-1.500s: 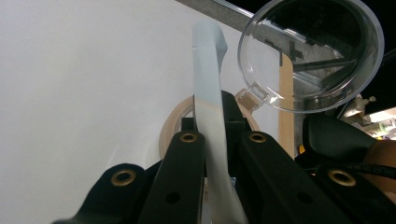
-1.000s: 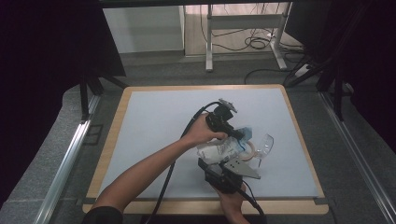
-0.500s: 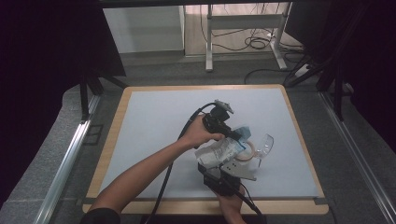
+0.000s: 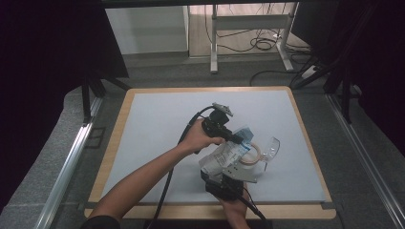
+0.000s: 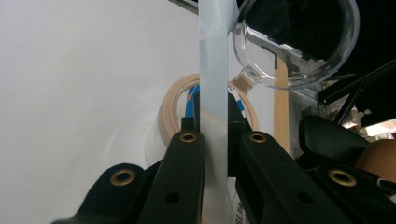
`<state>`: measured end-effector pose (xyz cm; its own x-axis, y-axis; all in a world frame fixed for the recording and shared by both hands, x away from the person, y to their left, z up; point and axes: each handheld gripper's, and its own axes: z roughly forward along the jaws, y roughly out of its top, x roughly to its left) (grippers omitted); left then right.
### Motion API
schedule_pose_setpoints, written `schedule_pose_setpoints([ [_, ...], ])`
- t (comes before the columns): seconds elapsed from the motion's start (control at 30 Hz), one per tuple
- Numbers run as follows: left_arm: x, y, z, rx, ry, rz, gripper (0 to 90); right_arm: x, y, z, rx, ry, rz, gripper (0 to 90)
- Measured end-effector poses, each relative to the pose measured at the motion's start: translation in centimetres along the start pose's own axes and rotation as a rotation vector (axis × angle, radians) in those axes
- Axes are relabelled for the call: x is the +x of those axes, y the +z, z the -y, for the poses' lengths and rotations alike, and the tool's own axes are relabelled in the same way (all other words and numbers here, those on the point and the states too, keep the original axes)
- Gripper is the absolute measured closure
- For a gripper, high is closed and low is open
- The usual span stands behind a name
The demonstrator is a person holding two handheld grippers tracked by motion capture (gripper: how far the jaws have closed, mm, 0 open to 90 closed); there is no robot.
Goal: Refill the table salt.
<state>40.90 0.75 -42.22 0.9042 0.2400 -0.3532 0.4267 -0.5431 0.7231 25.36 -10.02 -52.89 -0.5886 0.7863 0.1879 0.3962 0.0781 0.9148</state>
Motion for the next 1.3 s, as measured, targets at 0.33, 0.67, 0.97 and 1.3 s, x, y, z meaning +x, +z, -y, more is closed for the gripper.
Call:
schedule_pose_setpoints([
  [0.33,0.1,-0.7,0.6,-0.029,-0.002,0.005,89.7,0.0,0.2,0.1,0.037,0.0,0.017,28.8],
  [0.67,0.2,-0.9,1.0,-0.047,-0.001,0.006,89.7,0.1,0.2,0.1,0.038,0.014,0.031,25.0],
  [0.97,0.4,-1.2,1.1,-0.058,-0.01,0.007,89.7,0.5,0.2,0.3,0.045,0.015,0.061,19.9],
  [1.3,0.4,-1.1,1.1,-0.059,-0.007,0.006,89.7,0.3,0.2,0.4,0.049,0.019,0.067,19.9],
])
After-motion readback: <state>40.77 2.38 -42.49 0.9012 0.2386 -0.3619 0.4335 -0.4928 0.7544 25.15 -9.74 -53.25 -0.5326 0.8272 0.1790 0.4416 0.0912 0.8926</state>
